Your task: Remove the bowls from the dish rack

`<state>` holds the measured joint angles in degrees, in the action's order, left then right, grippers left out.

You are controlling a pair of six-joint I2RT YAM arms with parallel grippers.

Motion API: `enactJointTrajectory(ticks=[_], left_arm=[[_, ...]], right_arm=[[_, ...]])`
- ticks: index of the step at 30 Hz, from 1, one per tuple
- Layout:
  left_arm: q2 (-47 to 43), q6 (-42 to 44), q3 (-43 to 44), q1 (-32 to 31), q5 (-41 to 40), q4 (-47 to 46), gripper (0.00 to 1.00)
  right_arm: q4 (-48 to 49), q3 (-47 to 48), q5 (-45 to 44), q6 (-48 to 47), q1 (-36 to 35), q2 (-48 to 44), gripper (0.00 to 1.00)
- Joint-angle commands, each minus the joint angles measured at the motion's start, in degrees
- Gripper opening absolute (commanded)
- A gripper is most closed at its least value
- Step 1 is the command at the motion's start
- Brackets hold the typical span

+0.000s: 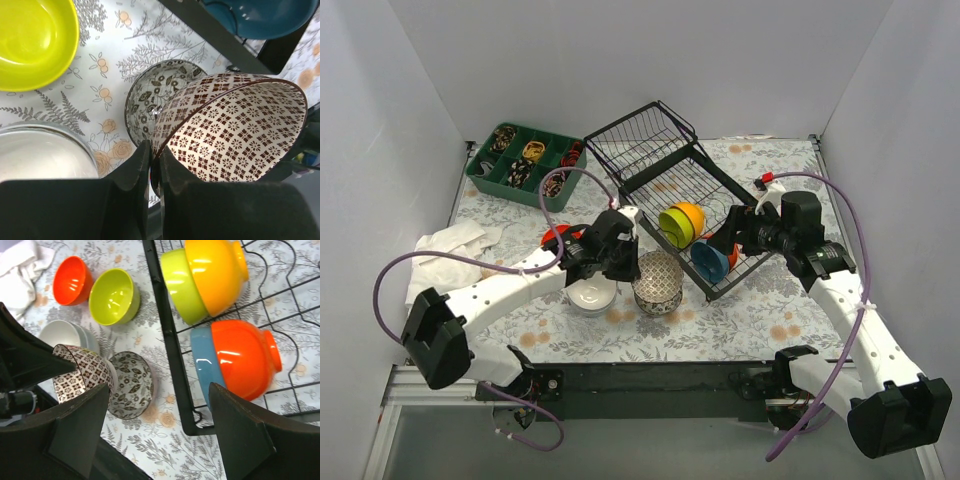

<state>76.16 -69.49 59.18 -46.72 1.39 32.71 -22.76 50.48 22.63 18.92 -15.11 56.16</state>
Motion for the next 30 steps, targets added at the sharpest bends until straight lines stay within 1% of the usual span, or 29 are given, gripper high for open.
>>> enactJointTrajectory(ticks=[1, 7, 13, 14, 17, 18, 20, 25, 30], left_arm=[[4.24, 1.38, 5.59, -1.88, -4.19, 5.43, 0.00], [8.30, 1.99, 8.67, -3.99, -6.39, 5.70, 0.00], [11.11, 2.43, 8.33, -4.78, -6.58, 4.21, 0.01], [11.20, 2.35, 7.97, -4.87, -6.31, 3.94, 0.02], [11.73, 2.34, 7.27, -4.96, -5.61, 3.33, 0.09], [11.82, 2.26, 7.09, -5.05, -5.43, 3.33, 0.13], [11.99, 2.34, 6.48, -5.05, -5.43, 2.89, 0.17], [12.08, 2.35, 5.25, -5.05, -4.20, 0.96, 0.21], [11.64, 1.64, 3.41, -5.05, -3.59, -0.98, 0.21]], right_arm=[[-2.63, 1.55, -4.79, -4.41, 0.08, -1.67, 0.88], [-2.99, 1.29, -5.23, -4.85, 0.08, -1.84, 0.89], [-2.99, 0.67, -4.97, -5.38, 0.08, -2.02, 0.88], [-3.07, 0.59, -5.14, -5.73, 0.08, -2.02, 0.88], [-3.08, 0.50, -5.76, -6.08, 0.09, -2.20, 0.88], [-3.08, 0.32, -5.84, -6.09, 0.08, -2.02, 0.88], [-3.07, 0.24, -5.76, -6.26, 0.08, -1.76, 0.88], [-2.99, 0.15, -5.32, -6.44, 0.09, -0.61, 0.88], [-2.99, 0.50, -5.49, -6.96, 0.17, 0.53, 0.88]])
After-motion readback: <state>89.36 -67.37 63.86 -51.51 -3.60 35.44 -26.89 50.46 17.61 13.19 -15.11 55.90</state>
